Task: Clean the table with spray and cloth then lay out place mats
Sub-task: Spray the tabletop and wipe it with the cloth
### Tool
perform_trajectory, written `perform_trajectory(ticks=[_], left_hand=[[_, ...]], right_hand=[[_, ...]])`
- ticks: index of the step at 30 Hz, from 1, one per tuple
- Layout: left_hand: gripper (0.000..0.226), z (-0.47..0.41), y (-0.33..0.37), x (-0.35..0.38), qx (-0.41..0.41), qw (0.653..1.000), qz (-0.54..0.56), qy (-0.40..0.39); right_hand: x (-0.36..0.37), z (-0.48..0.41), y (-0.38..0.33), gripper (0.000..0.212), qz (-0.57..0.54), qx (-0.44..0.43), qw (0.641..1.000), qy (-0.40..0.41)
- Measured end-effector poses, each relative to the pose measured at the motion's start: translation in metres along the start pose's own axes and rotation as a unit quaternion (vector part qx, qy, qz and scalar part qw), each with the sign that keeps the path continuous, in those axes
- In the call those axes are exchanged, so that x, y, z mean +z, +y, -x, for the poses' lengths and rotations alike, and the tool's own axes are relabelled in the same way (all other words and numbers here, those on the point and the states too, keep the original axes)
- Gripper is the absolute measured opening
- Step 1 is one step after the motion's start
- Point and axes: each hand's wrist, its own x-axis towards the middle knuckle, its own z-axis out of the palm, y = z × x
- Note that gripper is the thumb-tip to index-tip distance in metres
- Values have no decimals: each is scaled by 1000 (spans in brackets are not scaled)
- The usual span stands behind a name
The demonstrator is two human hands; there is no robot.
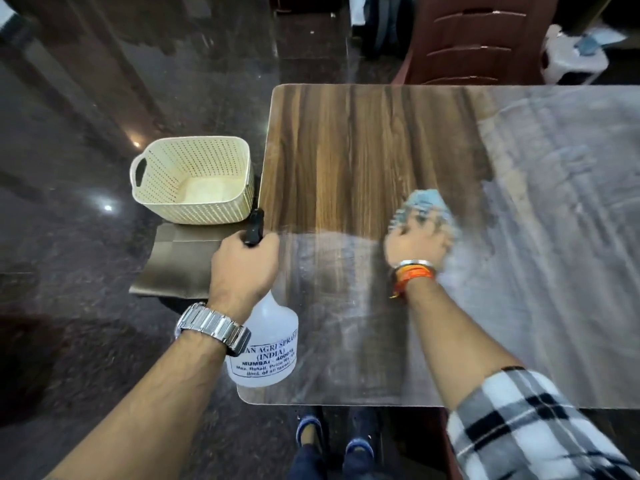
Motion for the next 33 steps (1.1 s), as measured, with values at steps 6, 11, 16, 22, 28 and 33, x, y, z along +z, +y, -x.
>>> perform_trajectory(ticks=[6,11,16,22,28,33], left_hand=[[43,30,-4,-15,-1,999,1,43],[34,55,-15,-19,-15,997,7,72],[34,72,-23,-4,-24,999,10,46],[26,78,-24,-5,-19,1000,5,23],[27,84,-40,-25,-2,1000,7,17],[29,96,-57,-38,0,1000,9,20]], right_hand=[[46,111,-123,55,39,-348,928,-130],[38,125,-98,52,12,-391,910,-141],[10,57,10,57,16,-182,983,-37],[-16,42,97,62,-6,48,998,40],[12,111,3,56,8,-120,992,-24],[40,227,-63,56,29,-348,931,-109]])
